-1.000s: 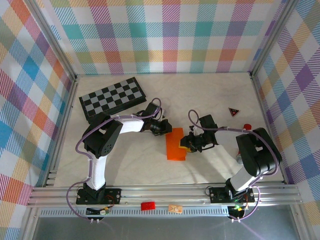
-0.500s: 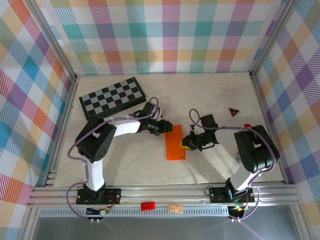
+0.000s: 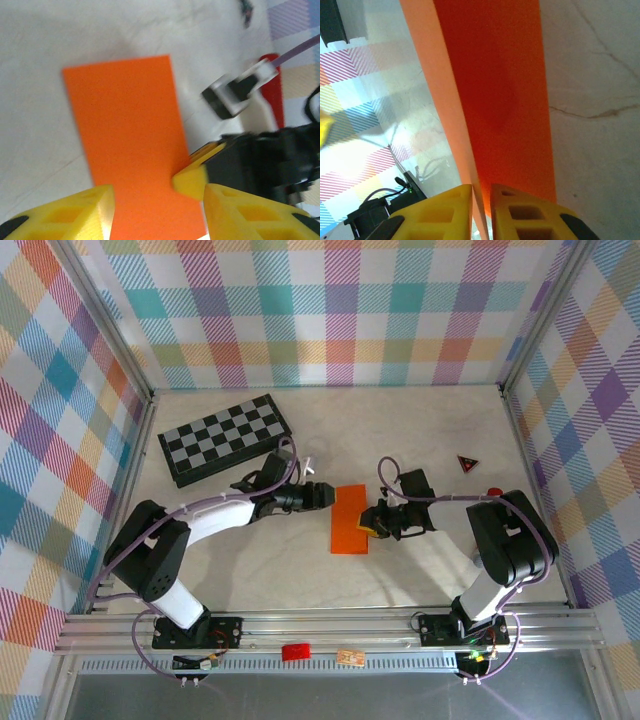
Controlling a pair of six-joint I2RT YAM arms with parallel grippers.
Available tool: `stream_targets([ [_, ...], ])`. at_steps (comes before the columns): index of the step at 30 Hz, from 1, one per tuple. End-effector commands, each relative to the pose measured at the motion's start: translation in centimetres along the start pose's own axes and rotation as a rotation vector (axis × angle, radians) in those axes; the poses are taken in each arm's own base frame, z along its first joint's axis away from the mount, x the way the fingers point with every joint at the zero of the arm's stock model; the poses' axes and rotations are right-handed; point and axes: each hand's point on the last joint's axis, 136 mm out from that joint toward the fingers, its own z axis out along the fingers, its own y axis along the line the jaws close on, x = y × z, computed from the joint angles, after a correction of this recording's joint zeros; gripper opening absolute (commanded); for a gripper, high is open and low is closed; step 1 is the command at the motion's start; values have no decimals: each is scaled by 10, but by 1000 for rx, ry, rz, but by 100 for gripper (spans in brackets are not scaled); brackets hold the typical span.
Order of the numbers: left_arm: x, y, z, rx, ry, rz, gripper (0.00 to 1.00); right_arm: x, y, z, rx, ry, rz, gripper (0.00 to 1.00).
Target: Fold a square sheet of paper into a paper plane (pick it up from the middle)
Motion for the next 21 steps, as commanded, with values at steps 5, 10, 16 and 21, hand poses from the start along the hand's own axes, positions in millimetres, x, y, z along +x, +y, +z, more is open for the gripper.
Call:
stream_targets([
  [5,9,-13,-4,57,-30,34,49,-9,11,-5,0,5,-77,19],
  [10,18,-23,1,67,1,94,47,-13,11,-6,-8,4,-80,18],
  [16,28,-35,1,40,27,201,45,-15,11,-8,-26,7,-81,15],
  [21,38,-34,4,9,24,231,44,-16,13,-7,-33,8,-80,10],
])
